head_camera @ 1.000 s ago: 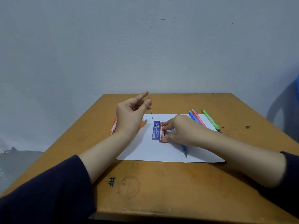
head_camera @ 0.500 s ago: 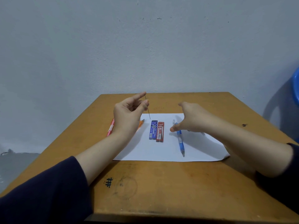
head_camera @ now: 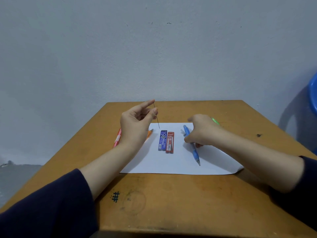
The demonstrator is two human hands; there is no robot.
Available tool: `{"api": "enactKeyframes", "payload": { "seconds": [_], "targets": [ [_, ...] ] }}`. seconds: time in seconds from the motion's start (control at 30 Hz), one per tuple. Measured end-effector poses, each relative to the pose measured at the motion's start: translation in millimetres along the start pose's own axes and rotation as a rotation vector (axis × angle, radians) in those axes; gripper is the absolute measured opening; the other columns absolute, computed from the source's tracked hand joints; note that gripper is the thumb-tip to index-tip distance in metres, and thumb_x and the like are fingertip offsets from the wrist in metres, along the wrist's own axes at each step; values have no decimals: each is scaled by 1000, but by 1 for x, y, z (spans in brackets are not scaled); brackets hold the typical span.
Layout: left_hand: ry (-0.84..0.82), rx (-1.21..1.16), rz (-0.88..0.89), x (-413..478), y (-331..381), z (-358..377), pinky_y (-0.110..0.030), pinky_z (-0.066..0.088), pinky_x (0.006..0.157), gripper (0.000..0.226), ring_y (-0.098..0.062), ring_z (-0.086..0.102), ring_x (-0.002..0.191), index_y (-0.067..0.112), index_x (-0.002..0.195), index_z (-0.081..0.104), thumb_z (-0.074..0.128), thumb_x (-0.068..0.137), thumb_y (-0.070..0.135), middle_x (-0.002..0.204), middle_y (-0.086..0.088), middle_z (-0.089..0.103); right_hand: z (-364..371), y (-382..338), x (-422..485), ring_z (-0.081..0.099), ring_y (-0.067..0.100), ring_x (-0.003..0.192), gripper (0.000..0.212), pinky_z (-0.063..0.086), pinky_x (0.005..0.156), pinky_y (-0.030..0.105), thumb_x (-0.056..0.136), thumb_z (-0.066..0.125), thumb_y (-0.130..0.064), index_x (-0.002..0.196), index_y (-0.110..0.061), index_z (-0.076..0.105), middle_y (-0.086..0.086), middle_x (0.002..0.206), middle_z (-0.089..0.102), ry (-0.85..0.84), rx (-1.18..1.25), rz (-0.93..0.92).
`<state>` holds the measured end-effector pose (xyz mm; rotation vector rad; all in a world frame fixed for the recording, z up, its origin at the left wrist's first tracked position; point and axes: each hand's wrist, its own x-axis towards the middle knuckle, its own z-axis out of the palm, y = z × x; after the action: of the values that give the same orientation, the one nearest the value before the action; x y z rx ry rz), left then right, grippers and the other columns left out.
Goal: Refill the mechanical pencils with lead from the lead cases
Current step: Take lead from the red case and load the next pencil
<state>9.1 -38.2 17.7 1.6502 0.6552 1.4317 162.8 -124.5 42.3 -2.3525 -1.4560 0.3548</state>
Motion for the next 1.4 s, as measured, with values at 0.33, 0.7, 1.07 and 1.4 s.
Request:
{"api": "enactKeyframes", "payload": {
  "seconds": [0.33, 0.7, 1.07, 1.4],
  "targets": [
    [33, -16, 30, 1, 4, -1, -19, 54, 74, 28, -6, 66, 71, 20, 110, 66, 67, 86, 6, 78, -1, 71, 6, 2, 3, 54, 5, 65, 51, 40, 58, 16, 82, 63, -14, 131, -26, 55, -3, 73, 62, 291, 205, -352],
    [77, -118, 71, 3, 12, -3, -18, 52, 70, 20, -8, 67, 71, 3, 108, 64, 65, 87, 2, 78, -5, 70, 27, 20, 20, 46, 11, 61, 48, 52, 56, 36, 80, 57, -17, 127, -24, 60, 1, 81, 60, 604, 84, -682],
    [139, -150, 64, 5, 16, -5, -18, 52, 69, 15, -9, 69, 73, 10, 101, 62, 66, 87, 7, 79, -3, 72, 36, 22, 24, 51, 16, 58, 45, 48, 42, 35, 81, 49, -29, 125, -31, 61, -2, 71, 58, 722, 15, -757],
    [144, -145, 60, 5, 15, -5, -20, 54, 70, 15, -13, 71, 76, 10, 102, 62, 66, 87, 8, 80, -2, 73, 38, 23, 26, 52, 15, 58, 45, 48, 41, 34, 81, 53, -27, 126, -32, 60, -3, 72, 60, 753, -4, -768]
  ]
}}
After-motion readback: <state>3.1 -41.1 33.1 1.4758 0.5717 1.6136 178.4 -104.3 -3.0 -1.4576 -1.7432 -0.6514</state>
